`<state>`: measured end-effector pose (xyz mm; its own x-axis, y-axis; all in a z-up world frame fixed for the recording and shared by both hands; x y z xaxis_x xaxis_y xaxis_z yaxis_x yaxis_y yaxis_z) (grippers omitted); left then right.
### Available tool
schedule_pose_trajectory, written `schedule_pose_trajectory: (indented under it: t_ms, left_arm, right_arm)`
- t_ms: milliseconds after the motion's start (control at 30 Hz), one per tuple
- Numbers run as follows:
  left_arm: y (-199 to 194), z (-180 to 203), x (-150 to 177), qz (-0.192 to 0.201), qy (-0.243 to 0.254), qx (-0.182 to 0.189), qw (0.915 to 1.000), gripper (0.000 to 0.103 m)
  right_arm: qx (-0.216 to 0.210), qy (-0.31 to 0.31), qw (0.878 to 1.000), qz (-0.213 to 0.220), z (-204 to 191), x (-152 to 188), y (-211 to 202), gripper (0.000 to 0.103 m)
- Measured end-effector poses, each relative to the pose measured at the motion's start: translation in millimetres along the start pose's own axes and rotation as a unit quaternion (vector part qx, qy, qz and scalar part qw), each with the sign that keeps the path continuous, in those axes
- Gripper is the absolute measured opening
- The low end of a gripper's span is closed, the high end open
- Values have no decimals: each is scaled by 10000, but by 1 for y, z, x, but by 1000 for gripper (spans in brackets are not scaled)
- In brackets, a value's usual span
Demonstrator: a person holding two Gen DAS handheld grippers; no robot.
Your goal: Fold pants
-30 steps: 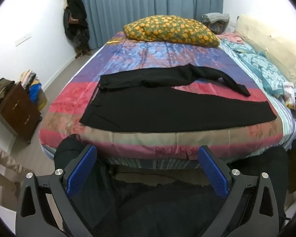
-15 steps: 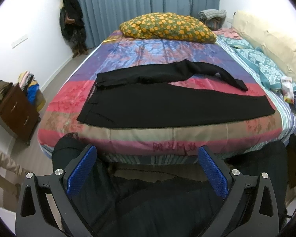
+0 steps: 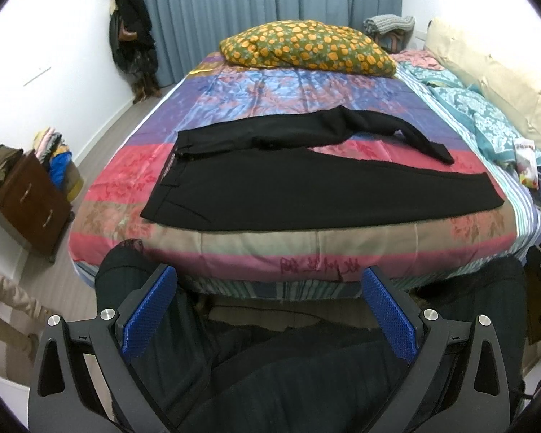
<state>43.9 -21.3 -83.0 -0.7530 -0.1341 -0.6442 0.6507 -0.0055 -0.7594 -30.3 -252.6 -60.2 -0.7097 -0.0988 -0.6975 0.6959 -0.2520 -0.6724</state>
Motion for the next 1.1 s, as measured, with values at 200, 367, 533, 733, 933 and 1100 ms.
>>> schedule_pose_trajectory:
  t_ms: [200,367,533,733,933,1100]
  left_arm:
    - [0,-1,0,-9,-1,-3,10000,102]
    - [1,-1,3,-22,19,-16,10000,102]
    - [1,-1,2,-19,16,-16,10000,102]
    - [1,-1,3,-28,21,-22,10000,102]
    - [1,-1,4,6,30,-29,10000,102]
    - [1,1,1,14,95,-46,9999,102]
  right_arm:
    - [-10,-18,10000,-14,-2,1,1,103]
    - [-10,-23,10000,-19,-3,1,1,103]
    - [-4,-22,10000,-13,-3,1,1,103]
    - [-23,-46,10000,-20,-5,1,2,103]
    - [-18,-59,10000,-12,-4,0,2,103]
    - [-6,-94,10000,16,-5,-1,3,103]
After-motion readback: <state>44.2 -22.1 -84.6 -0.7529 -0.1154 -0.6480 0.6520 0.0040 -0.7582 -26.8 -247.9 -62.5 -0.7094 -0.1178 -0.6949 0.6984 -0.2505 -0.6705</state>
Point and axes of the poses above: each gripper's, at about its wrist camera, not at the fingertips, and y roughly the way its jaws point, z to its right, x to its underside, the point moved 9 cm from there along y, roughly the way its jaws point, and after that the axes turned 13 degrees about -y, right-handed, at the moved point
